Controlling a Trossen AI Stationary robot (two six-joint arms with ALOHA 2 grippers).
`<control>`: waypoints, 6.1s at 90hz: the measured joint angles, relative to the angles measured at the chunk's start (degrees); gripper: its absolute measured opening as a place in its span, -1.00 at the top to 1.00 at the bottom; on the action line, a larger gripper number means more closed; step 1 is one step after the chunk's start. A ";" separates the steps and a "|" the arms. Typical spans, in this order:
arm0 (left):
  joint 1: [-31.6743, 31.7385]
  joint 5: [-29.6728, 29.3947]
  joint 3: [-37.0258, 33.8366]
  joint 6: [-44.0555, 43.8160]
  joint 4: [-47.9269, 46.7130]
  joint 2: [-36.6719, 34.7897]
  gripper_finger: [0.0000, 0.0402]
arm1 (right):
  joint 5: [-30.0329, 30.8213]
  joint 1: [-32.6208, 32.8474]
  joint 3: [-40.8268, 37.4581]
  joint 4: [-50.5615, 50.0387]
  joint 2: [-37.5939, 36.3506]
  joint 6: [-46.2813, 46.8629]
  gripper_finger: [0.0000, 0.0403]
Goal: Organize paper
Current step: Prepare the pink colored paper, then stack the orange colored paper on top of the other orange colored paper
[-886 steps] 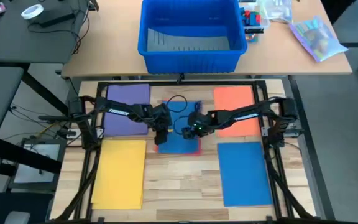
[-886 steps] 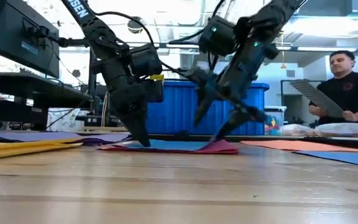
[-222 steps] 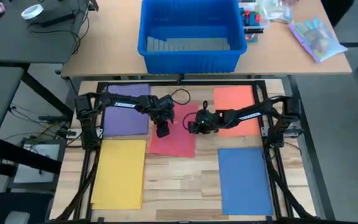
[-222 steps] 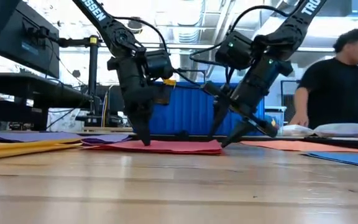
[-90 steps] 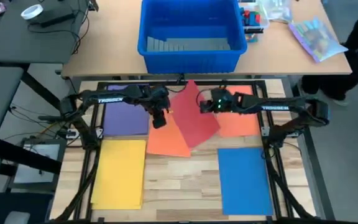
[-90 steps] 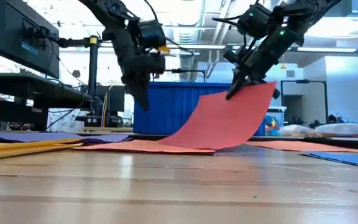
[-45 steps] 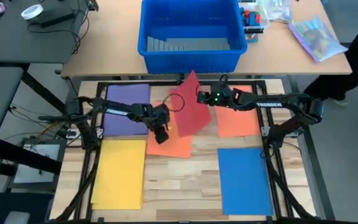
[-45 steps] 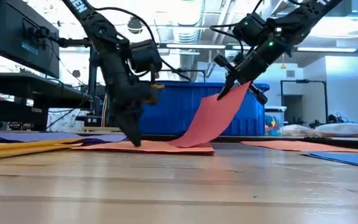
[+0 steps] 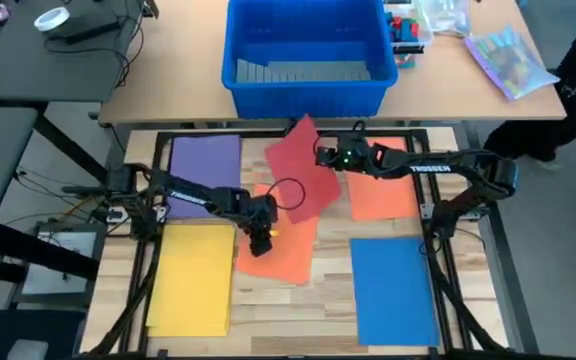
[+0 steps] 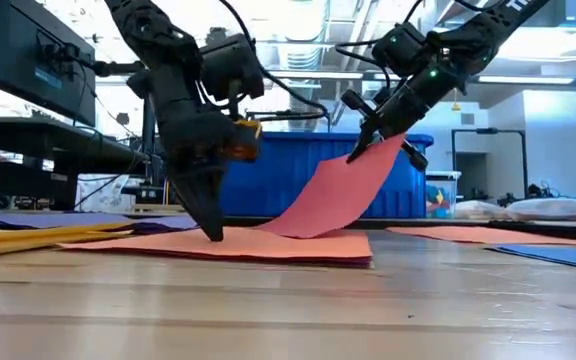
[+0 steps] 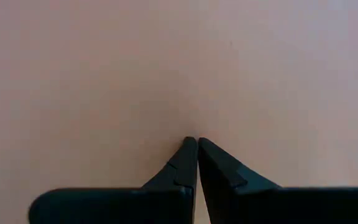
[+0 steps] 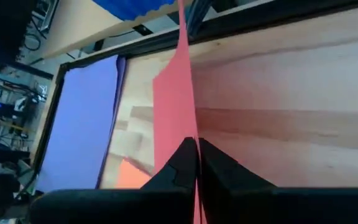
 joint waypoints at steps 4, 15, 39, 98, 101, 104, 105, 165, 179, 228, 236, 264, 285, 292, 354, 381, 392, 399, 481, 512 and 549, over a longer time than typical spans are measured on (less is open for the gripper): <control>-0.76 -0.05 -0.02 -0.18 0.44 0.03 1.00 | 0.31 0.41 0.00 0.00 0.00 0.80 1.00; -3.17 -0.12 -0.02 -0.22 0.84 0.08 1.00 | 3.72 1.98 0.00 -0.15 0.00 4.09 1.00; -8.91 -1.11 -0.11 -6.01 7.38 0.21 1.00 | 13.22 6.13 0.00 -0.68 -0.02 14.25 1.00; -19.43 -19.26 1.08 -23.64 10.86 0.20 1.00 | 15.28 10.74 0.00 -7.17 -0.02 14.65 1.00; -19.11 -19.34 1.07 -26.03 11.54 1.06 1.00 | 15.28 10.61 0.00 -7.07 -0.02 14.62 1.00; -18.95 -19.47 1.06 -27.74 11.68 1.96 1.00 | 15.28 10.61 0.00 -6.99 -0.02 14.57 1.00; -18.93 -19.53 1.04 -28.22 11.67 2.28 1.00 | 15.28 10.61 0.00 -6.97 -0.02 14.56 1.00; -26.96 -18.90 1.14 -48.71 20.68 7.54 1.00 | 19.60 10.54 0.02 -6.55 -0.02 21.34 1.00; -27.24 -19.58 1.11 -48.08 20.82 7.56 1.00 | 20.39 11.55 0.02 -6.57 -0.02 21.29 1.00; -27.24 -19.42 1.09 -45.87 21.81 7.58 1.00 | 11.16 8.75 0.01 6.41 11.27 22.71 0.81; -27.25 -18.66 1.09 -45.73 21.75 7.59 1.00 | 10.92 8.79 0.55 6.24 13.34 22.13 0.65; -27.44 -17.86 1.09 -45.05 21.36 7.60 1.00 | 10.32 8.61 0.67 4.35 13.09 16.50 0.36; -26.92 -17.84 1.09 -43.15 21.32 7.60 1.00 | 10.06 10.67 0.70 4.15 8.44 -1.37 0.37; -26.92 -17.84 1.09 -42.94 21.30 7.60 1.00 | 7.21 11.41 0.68 5.92 8.04 -7.95 0.37; -26.83 -12.81 1.14 -43.82 20.01 7.60 1.00 | 1.79 15.90 0.96 -8.57 16.63 -8.72 1.00; -26.72 -12.76 1.14 -44.58 19.98 7.60 1.00 | 8.33 22.24 0.94 -17.88 16.57 9.76 1.00; -26.72 -12.76 1.14 -44.61 19.99 7.60 1.00 | 9.71 23.05 0.80 -17.44 16.68 12.24 1.00; -26.72 -12.78 1.14 -44.60 20.03 7.60 1.00 | 9.09 21.91 0.76 -16.68 16.68 9.96 1.00; -23.49 -8.85 1.22 -29.00 19.59 0.48 1.00 | -0.22 41.34 7.00 -35.81 -4.61 22.08 0.54; -23.11 -5.24 1.27 -23.76 19.10 0.49 1.00 | 3.42 54.89 0.00 -12.38 9.06 43.72 -0.02; -20.89 -7.43 1.36 -26.19 18.49 0.63 1.00 | 3.44 54.41 0.11 -0.04 15.68 37.24 -0.06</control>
